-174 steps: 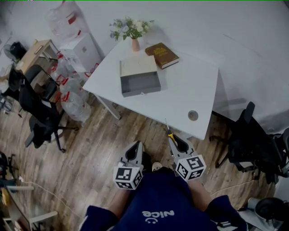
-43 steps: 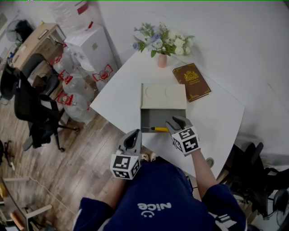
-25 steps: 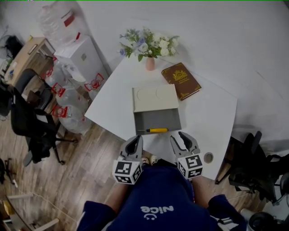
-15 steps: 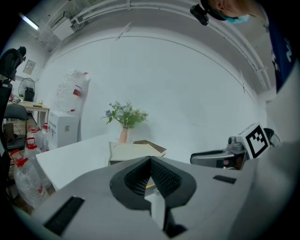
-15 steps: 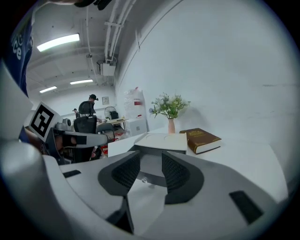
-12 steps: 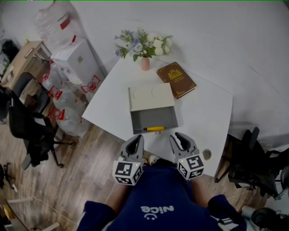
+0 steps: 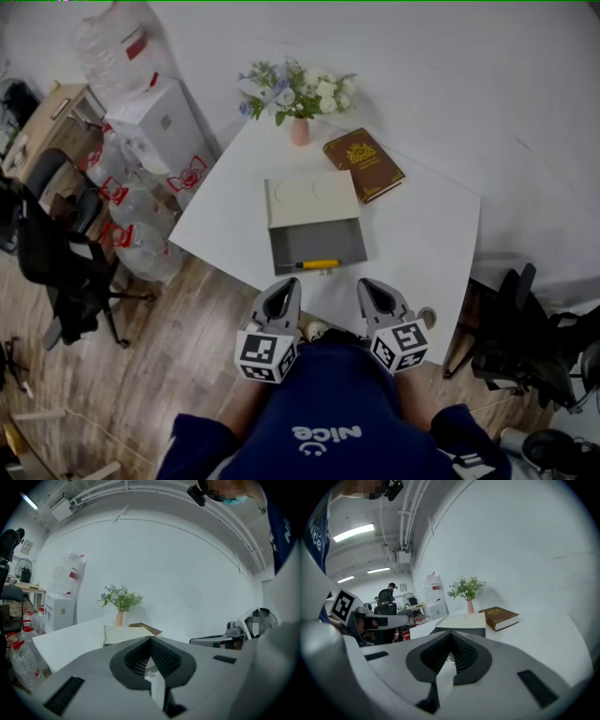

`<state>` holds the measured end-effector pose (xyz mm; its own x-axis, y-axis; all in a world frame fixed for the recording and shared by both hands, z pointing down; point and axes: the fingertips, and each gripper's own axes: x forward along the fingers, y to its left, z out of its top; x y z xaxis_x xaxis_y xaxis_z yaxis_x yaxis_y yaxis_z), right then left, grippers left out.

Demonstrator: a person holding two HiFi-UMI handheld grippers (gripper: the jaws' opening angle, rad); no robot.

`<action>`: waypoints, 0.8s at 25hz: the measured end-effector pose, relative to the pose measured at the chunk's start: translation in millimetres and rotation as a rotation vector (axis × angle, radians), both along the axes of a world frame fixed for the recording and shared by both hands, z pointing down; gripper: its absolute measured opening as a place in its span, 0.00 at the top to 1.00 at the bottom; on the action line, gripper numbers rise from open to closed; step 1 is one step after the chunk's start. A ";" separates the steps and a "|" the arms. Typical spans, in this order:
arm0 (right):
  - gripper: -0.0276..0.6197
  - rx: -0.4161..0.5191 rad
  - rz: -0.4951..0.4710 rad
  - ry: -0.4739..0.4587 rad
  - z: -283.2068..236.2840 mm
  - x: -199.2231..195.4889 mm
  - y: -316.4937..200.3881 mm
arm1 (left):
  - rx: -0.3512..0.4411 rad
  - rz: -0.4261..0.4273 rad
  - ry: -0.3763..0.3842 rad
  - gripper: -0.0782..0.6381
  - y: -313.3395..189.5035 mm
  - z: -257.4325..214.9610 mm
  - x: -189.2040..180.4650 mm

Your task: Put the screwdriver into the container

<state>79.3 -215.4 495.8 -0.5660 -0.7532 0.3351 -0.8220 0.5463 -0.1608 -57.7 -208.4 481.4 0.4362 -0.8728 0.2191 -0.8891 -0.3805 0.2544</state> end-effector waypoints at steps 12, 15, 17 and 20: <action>0.92 0.035 0.036 0.055 -0.2 4.9 -7.9 | 0.013 0.003 0.004 0.87 -4.6 -4.9 2.5; 0.92 0.026 0.022 0.037 0.6 1.9 -8.2 | 0.018 0.002 0.000 0.87 -6.6 -5.6 2.1; 0.92 0.019 0.015 0.027 1.4 -0.2 -9.0 | 0.022 0.001 -0.002 0.87 -8.5 -6.4 2.2; 0.92 0.018 0.015 0.033 3.2 -2.4 -10.6 | 0.027 -0.002 -0.005 0.87 -11.3 -7.6 1.4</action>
<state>77.0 -226.0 499.0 -0.5437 -0.7673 0.3401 -0.8347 0.5367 -0.1235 -56.3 -219.8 473.9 0.4337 -0.8791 0.1974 -0.8910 -0.3859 0.2393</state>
